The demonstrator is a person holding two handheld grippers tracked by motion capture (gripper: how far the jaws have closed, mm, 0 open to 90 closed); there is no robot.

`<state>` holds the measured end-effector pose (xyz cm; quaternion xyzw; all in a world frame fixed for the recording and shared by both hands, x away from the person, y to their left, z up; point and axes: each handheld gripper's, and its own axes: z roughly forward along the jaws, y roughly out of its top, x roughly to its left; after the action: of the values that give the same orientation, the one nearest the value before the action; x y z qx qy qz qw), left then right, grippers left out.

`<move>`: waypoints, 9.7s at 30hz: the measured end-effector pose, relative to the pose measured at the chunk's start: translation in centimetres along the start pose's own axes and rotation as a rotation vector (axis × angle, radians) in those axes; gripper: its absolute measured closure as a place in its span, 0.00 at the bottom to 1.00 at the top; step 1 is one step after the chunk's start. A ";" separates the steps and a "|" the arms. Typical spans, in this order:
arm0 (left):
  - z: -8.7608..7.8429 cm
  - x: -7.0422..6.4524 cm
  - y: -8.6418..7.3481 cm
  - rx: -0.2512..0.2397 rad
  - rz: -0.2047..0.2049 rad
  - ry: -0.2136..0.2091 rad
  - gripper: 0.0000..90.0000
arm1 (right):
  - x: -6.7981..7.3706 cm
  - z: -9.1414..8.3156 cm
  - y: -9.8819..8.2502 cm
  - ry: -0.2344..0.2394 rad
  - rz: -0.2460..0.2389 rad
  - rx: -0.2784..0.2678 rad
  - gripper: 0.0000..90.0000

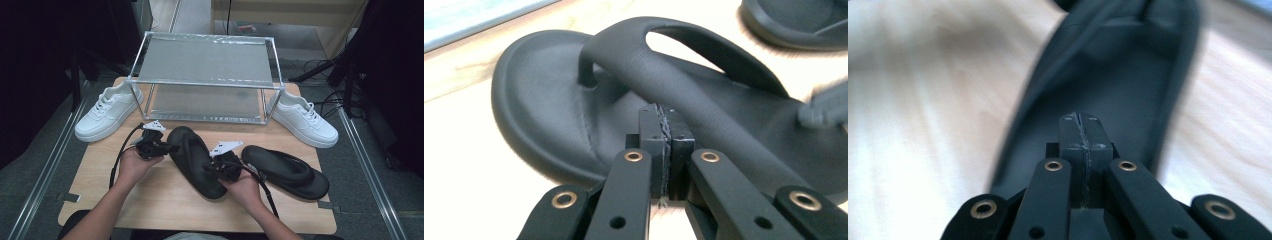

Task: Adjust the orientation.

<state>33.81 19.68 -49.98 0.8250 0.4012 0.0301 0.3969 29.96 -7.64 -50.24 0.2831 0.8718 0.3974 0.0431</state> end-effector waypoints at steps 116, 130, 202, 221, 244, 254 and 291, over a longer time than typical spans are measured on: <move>-3.0 -2.3 -1.0 -0.056 0.048 -0.120 0.45 | -8.4 -13.1 -4.4 -0.154 0.222 -0.141 0.74; -2.6 -2.7 -1.1 -0.022 0.078 -0.098 0.45 | -11.2 -10.7 -4.9 -0.129 0.291 -0.078 0.96; -1.5 -1.9 1.2 -0.070 0.104 -0.108 0.45 | -5.3 -7.5 -4.0 -0.086 0.175 -0.029 1.00; -2.3 -1.8 0.1 -0.068 0.086 -0.089 0.45 | -11.8 -9.1 -3.9 -0.221 0.285 -0.048 1.00; -2.4 -1.8 0.0 -0.069 0.072 -0.086 0.43 | -9.0 -6.4 -3.2 -0.136 0.199 0.056 1.00; -1.7 -1.9 0.7 -0.067 0.074 -0.103 0.42 | -7.9 -6.2 -3.5 -0.084 0.192 0.053 1.00; -0.7 -2.0 1.7 -0.044 0.077 -0.095 0.42 | -12.3 -14.3 -7.9 -0.312 0.392 -0.045 1.00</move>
<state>33.28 18.13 -47.74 0.8314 0.3492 0.0148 0.4321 32.32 -27.89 -48.02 0.5036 0.7741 0.3689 0.1056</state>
